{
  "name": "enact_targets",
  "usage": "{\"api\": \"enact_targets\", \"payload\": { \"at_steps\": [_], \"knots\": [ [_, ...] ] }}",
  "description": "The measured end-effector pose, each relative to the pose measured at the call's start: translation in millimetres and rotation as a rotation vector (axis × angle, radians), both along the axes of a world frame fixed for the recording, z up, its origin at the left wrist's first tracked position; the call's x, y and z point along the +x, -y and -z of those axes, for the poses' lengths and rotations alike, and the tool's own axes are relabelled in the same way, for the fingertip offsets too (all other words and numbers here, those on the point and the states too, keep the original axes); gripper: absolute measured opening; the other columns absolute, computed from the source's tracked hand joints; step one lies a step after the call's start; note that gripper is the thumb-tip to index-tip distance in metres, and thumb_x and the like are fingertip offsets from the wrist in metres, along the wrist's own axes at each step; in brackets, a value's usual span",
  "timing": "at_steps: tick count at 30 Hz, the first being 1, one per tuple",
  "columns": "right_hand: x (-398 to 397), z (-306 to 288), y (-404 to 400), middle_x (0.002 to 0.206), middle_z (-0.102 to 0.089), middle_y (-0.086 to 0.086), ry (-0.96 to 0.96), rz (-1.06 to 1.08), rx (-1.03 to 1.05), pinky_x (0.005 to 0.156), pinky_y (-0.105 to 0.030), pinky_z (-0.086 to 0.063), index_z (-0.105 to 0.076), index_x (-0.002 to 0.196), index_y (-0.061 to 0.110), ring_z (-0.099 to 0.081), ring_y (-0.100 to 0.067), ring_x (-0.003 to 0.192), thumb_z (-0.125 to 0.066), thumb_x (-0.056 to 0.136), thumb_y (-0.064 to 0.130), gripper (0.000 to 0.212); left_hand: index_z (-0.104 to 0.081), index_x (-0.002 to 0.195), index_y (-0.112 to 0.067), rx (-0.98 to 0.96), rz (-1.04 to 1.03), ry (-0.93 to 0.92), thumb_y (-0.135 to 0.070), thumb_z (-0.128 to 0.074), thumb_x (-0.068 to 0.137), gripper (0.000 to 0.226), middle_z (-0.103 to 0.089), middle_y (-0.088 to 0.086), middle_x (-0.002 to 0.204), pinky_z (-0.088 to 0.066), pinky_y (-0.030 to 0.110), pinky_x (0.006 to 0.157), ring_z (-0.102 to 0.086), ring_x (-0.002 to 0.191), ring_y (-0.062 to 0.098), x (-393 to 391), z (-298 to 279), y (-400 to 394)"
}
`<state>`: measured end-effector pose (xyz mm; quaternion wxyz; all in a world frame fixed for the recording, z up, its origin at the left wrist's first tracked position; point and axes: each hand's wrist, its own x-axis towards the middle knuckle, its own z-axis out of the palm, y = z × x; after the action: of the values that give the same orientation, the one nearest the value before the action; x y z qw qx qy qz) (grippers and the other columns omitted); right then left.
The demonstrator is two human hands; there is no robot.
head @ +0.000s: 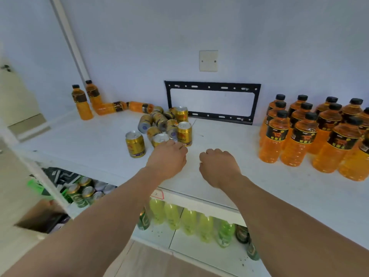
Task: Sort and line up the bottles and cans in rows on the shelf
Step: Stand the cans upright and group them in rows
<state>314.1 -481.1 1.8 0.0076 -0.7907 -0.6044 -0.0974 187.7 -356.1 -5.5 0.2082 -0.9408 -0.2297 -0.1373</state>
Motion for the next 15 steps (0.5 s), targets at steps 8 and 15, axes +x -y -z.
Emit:
{"api": "enact_targets", "payload": {
  "at_steps": [8, 15],
  "knots": [
    [-46, -37, -109, 0.104, -0.061, -0.003, -0.011, -0.037, 0.141, 0.067, -0.034, -0.037, -0.057, 0.109, 0.02, -0.058, -0.025, 0.091, -0.043, 0.097, 0.021, 0.019, -0.067, 0.1, -0.02, -0.001, -0.072, 0.137, -0.034, -0.043, 0.096, 0.028, -0.065, 0.001, 0.096, -0.039, 0.033, 0.063, -0.058, 0.088, 0.023, -55, -26, -91],
    [-54, -58, -227, 0.1, -0.059, -0.005, -0.143, 0.108, 0.149, 0.06, -0.033, -0.045, -0.056, 0.104, 0.017, -0.058, -0.024, 0.083, -0.044, 0.098, 0.021, 0.015, -0.065, 0.111, -0.021, -0.204, -0.179, 0.302, -0.038, -0.04, 0.099, 0.032, -0.063, -0.001, 0.104, -0.043, 0.029, 0.066, -0.058, 0.093, 0.018, -67, -37, -213]
  ]
}}
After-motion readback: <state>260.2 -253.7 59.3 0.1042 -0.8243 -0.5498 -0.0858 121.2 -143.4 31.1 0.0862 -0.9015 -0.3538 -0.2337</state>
